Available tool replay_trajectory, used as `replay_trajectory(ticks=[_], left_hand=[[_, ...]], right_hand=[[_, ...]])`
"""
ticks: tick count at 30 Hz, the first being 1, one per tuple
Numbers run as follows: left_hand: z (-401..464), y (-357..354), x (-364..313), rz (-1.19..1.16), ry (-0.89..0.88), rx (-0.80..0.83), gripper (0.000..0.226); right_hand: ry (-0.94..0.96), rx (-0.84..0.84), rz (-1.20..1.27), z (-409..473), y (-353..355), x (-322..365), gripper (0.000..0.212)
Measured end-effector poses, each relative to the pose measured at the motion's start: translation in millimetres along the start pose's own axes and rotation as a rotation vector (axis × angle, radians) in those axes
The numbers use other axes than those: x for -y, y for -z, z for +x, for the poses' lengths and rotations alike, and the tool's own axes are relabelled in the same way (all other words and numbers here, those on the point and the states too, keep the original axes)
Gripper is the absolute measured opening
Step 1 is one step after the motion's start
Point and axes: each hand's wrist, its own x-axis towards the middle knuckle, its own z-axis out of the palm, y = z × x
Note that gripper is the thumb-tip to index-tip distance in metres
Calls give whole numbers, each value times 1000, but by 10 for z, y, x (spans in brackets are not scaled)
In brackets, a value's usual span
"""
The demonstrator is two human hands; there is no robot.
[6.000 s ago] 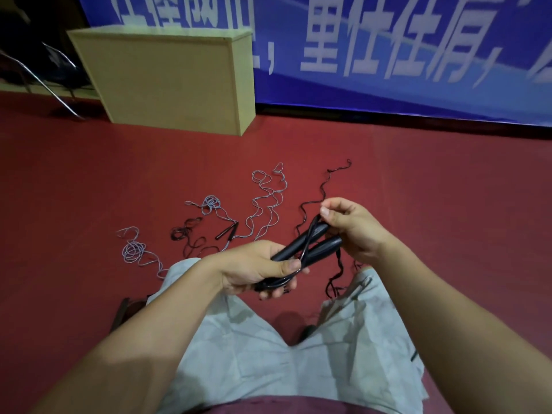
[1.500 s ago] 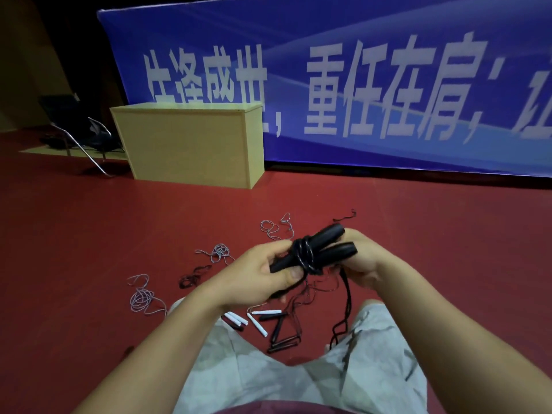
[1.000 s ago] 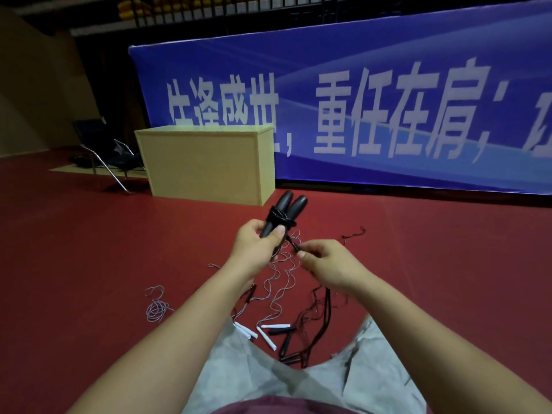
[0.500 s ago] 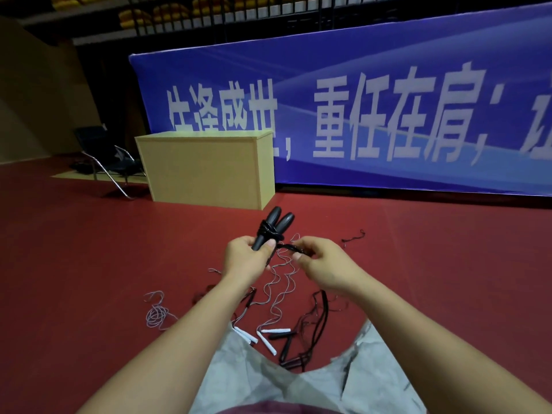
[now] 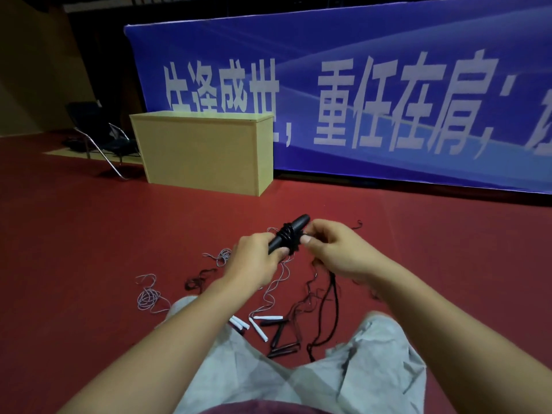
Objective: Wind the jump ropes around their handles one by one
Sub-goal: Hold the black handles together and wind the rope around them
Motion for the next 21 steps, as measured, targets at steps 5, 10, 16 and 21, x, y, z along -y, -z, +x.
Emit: replay_trajectory(ticks=[5,10,16,21], left_hand=[[-103,-27,-100,122,-169,180,21],[-143,63,-138,114,-306,246,22],[-193,123,-75,-37,-404,377,25],[-211,197,6,-349,-384,499,22]], right_hand=[[111,-133,-338,63,84,82,22],[52,-229,-336,93,144,19,26],[-73,-133,-153,154,181,9,42],[-204,97,298,155,274,-102,44]])
